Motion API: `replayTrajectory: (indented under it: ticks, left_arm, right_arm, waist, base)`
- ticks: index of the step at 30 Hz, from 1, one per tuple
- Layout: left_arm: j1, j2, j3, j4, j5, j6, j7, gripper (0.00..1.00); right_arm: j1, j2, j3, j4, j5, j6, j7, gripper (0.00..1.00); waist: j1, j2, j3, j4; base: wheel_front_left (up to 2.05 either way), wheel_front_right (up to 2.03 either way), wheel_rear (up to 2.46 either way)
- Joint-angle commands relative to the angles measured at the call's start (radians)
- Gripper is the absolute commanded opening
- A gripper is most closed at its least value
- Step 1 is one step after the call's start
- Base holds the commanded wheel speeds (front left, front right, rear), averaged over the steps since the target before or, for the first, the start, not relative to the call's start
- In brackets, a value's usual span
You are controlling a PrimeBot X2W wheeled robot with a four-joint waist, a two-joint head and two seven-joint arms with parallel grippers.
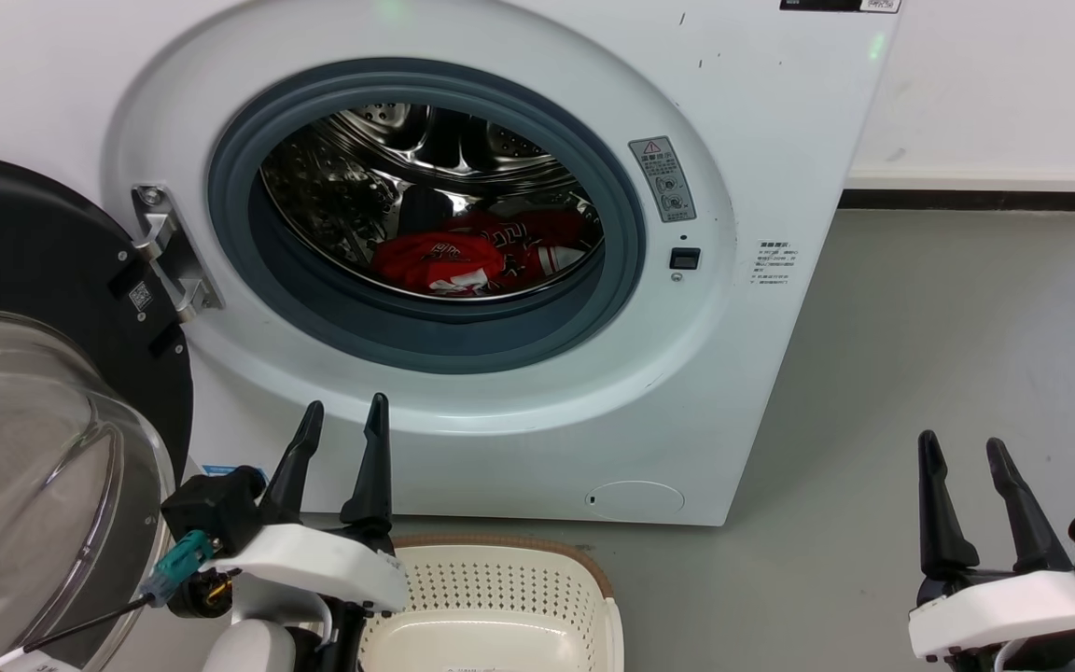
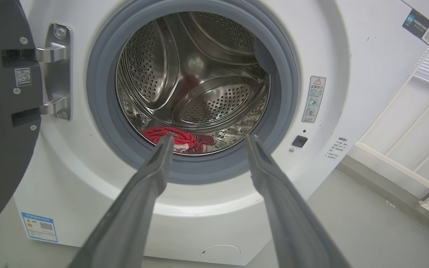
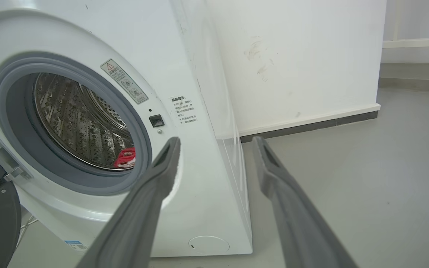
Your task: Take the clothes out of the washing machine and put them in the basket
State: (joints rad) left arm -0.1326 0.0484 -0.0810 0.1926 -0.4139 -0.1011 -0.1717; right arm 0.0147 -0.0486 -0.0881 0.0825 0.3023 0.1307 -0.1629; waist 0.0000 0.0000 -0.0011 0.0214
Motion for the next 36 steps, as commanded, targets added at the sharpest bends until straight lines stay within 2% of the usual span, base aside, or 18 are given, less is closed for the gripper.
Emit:
replayTrajectory:
  ticks: [1, 36]
  left_arm:
    - [-0.023, 0.003, -0.002, -0.003, 0.028, 0.002, -0.01, 1.0]
    - [-0.033, 0.003, -0.037, 0.03, 0.309, 0.024, -0.08, 1.0]
  right_arm:
    - [0.002, -0.003, -0.002, -0.006, -0.031, 0.0, -0.008, 1.0]
    - [0.023, -0.003, -0.009, 0.015, -0.305, 0.0, -0.068, 1.0]
  waist:
    - [0.0, 0.0, 0.0, 0.0]
    - [0.0, 0.0, -0.002, 0.014]
  base:
    - [0.0, 0.0, 0.0]
    - [0.0, 0.0, 0.0]
